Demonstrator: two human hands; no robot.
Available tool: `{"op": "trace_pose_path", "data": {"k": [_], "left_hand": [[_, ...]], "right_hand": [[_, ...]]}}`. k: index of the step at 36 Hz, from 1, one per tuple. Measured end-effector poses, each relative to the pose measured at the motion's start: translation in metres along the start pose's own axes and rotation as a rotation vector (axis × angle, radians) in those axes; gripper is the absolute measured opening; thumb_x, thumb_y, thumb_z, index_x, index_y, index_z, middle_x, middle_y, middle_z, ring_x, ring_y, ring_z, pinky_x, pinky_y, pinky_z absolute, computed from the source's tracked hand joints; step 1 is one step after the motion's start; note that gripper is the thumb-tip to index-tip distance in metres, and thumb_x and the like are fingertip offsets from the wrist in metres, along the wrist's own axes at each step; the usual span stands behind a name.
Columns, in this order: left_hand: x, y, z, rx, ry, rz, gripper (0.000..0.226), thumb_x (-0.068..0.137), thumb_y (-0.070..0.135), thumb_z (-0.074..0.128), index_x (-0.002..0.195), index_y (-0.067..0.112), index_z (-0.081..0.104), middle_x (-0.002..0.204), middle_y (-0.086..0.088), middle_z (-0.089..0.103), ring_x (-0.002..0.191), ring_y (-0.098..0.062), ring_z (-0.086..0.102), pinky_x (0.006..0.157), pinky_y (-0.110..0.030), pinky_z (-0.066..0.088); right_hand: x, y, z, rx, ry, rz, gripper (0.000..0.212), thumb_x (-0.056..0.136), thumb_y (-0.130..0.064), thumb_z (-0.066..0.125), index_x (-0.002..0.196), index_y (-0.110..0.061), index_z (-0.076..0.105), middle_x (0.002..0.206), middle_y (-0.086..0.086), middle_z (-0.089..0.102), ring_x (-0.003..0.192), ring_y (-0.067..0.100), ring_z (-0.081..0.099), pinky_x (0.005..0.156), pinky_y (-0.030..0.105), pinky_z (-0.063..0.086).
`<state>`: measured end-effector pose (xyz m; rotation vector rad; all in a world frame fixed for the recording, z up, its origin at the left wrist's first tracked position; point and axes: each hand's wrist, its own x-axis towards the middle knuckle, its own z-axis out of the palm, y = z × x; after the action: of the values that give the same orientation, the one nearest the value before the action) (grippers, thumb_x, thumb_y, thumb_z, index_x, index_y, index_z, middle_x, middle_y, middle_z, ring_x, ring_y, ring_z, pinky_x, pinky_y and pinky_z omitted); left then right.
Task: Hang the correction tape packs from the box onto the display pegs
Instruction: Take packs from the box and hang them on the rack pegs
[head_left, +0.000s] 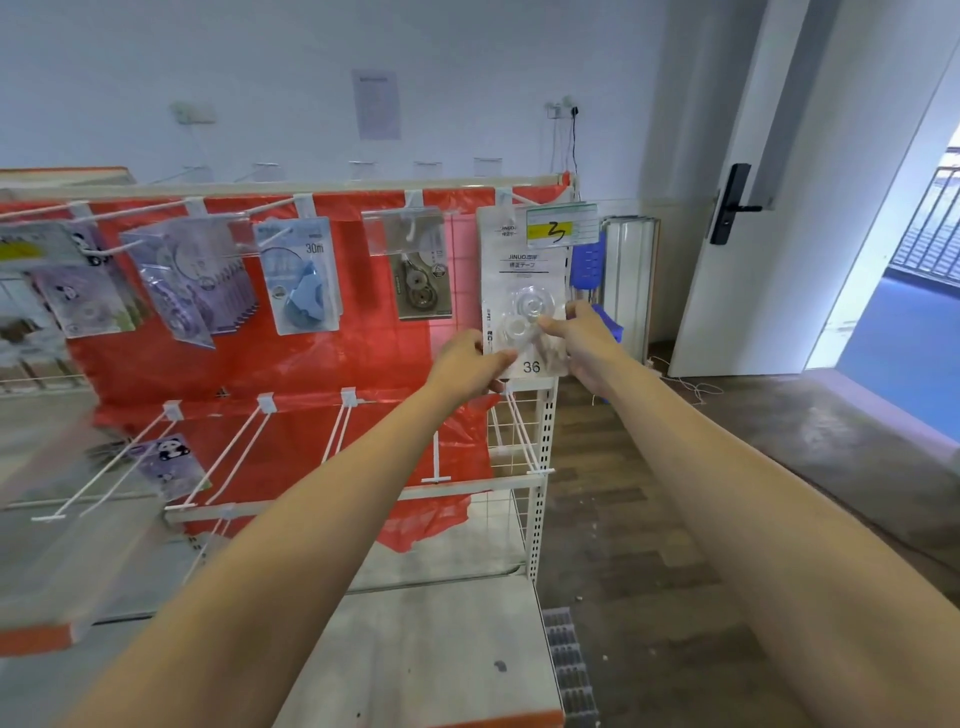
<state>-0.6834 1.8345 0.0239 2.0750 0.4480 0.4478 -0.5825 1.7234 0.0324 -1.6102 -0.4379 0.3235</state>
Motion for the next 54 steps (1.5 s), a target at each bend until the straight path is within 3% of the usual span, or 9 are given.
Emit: {"op": "trace_pose_path", "data": {"k": [5, 11, 23, 29, 32, 38, 45, 49, 54], "left_hand": [[0.006, 0.009, -0.005, -0.083, 0.056, 0.059, 0.015, 0.094, 0.024, 0.06, 0.091, 0.011, 0.052, 0.072, -0.006, 0.066, 0.057, -0.016, 0.063, 0.058, -0.029, 0.051], [0.004, 0.004, -0.007, -0.039, 0.01, 0.039, 0.023, 0.092, 0.023, 0.063, 0.1, 0.002, 0.057, 0.07, -0.004, 0.066, 0.054, -0.012, 0.063, 0.068, -0.036, 0.056], [0.002, -0.001, -0.004, -0.074, -0.011, -0.012, 0.022, 0.09, 0.023, 0.066, 0.082, 0.008, 0.051, 0.068, -0.002, 0.065, 0.051, -0.009, 0.063, 0.058, -0.026, 0.054], [-0.003, -0.006, 0.003, -0.086, -0.01, 0.009, 0.021, 0.09, 0.021, 0.066, 0.083, 0.007, 0.052, 0.069, -0.002, 0.064, 0.045, -0.002, 0.061, 0.051, -0.019, 0.052], [-0.002, -0.012, 0.006, -0.07, 0.008, 0.04, 0.022, 0.09, 0.023, 0.066, 0.089, 0.006, 0.053, 0.07, -0.003, 0.065, 0.046, -0.004, 0.062, 0.058, -0.025, 0.052], [-0.002, -0.041, 0.02, -0.116, 0.079, 0.127, 0.026, 0.089, 0.015, 0.066, 0.073, 0.011, 0.047, 0.067, -0.007, 0.061, 0.041, -0.004, 0.06, 0.048, -0.022, 0.051], [-0.003, -0.057, 0.034, -0.088, 0.15, 0.224, 0.035, 0.087, 0.024, 0.069, 0.104, -0.005, 0.06, 0.099, -0.027, 0.068, 0.075, -0.03, 0.067, 0.077, -0.046, 0.055], [0.001, -0.052, 0.033, -0.107, 0.166, 0.278, 0.034, 0.089, 0.02, 0.066, 0.108, -0.008, 0.058, 0.08, -0.01, 0.069, 0.053, -0.01, 0.066, 0.052, -0.021, 0.052], [0.003, -0.041, 0.029, -0.141, 0.175, 0.317, 0.021, 0.09, 0.02, 0.066, 0.097, 0.002, 0.057, 0.07, -0.007, 0.065, 0.043, -0.006, 0.062, 0.045, -0.016, 0.046]], "right_hand": [[0.004, -0.012, 0.0, 0.149, 0.037, -0.031, 0.023, 0.095, -0.018, 0.057, 0.113, -0.012, 0.043, 0.123, 0.01, 0.053, 0.113, 0.026, 0.055, 0.096, 0.051, 0.048], [0.006, -0.005, 0.003, 0.116, 0.032, 0.04, 0.034, 0.094, -0.017, 0.059, 0.123, -0.008, 0.045, 0.128, 0.011, 0.053, 0.116, 0.027, 0.054, 0.099, 0.051, 0.047], [0.0, -0.001, 0.003, 0.193, 0.032, 0.071, 0.028, 0.097, -0.011, 0.055, 0.122, -0.007, 0.043, 0.115, 0.007, 0.055, 0.076, 0.007, 0.059, 0.079, 0.03, 0.055], [-0.005, 0.006, -0.001, 0.14, 0.026, 0.054, 0.02, 0.096, -0.013, 0.056, 0.111, -0.01, 0.042, 0.121, 0.009, 0.055, 0.086, 0.015, 0.062, 0.086, 0.04, 0.056], [-0.005, 0.013, -0.001, 0.087, 0.056, -0.014, 0.022, 0.096, -0.017, 0.056, 0.111, -0.01, 0.042, 0.106, 0.004, 0.052, 0.088, 0.015, 0.057, 0.073, 0.03, 0.056], [0.003, 0.045, 0.005, 0.043, 0.058, -0.18, 0.018, 0.094, -0.02, 0.058, 0.1, -0.015, 0.042, 0.104, 0.0, 0.046, 0.105, 0.019, 0.049, 0.092, 0.038, 0.045], [-0.002, 0.064, 0.0, 0.133, 0.043, -0.324, 0.023, 0.09, -0.02, 0.063, 0.098, -0.021, 0.041, 0.105, 0.003, 0.053, 0.104, 0.025, 0.053, 0.09, 0.044, 0.046], [-0.003, 0.054, -0.005, 0.124, 0.058, -0.368, 0.023, 0.086, -0.023, 0.066, 0.09, -0.025, 0.043, 0.118, 0.014, 0.057, 0.114, 0.034, 0.058, 0.098, 0.057, 0.046], [0.001, 0.034, -0.005, 0.077, 0.083, -0.357, 0.039, 0.088, -0.026, 0.067, 0.113, -0.014, 0.039, 0.132, 0.014, 0.05, 0.122, 0.032, 0.052, 0.102, 0.055, 0.043]]}}
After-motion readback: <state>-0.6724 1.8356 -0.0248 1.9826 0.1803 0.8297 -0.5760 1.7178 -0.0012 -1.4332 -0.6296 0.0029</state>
